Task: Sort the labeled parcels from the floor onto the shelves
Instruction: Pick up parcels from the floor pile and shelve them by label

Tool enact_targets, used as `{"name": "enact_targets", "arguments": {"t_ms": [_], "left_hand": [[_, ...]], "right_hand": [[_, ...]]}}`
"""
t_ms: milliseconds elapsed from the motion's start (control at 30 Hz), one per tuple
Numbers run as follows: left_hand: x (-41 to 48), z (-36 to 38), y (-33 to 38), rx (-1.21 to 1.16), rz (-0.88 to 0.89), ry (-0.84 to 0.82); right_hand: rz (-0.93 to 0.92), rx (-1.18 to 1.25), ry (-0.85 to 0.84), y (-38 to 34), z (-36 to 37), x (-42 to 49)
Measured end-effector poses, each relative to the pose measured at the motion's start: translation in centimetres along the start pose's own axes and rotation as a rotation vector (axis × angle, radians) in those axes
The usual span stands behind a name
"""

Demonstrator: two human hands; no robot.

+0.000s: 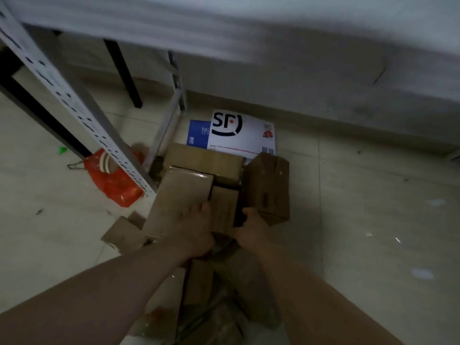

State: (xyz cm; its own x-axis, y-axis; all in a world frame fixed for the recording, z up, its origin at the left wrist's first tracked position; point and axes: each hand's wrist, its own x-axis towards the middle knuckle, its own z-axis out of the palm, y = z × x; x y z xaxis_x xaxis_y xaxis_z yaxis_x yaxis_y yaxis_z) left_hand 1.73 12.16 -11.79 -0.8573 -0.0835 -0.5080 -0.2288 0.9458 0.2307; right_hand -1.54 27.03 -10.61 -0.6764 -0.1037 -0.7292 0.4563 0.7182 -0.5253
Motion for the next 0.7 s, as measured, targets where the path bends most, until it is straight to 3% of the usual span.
{"name": "enact_targets", "arguments": {"t_ms": [67,167,367,533,700], "left_hand": [[3.1,1.1,0.4,0.179,0.124,0.105],[7.2,2.7,1.8,0.522,0.244,-0.03],[12.1,4.7,2.4,0.705,0.252,-0.147],[10.7,3.8,2.4,0.603,0.308,-0.108],[2.5,-1.9,1.3,0.178,0.31,0.153]], "right_hand": [[0.005,-0.026,-0.013,1.1,1.2,2.8],[0.002,-0.021,-0.004,2.7,2.0,5.4],[-0.004,-0.016,0.08,5.7,1.6,8.1],[0.046,0.238,0.063,6.9,0.9,8.3],[0.113,0.477,0.157,5.2,-2.9,1.1]]}}
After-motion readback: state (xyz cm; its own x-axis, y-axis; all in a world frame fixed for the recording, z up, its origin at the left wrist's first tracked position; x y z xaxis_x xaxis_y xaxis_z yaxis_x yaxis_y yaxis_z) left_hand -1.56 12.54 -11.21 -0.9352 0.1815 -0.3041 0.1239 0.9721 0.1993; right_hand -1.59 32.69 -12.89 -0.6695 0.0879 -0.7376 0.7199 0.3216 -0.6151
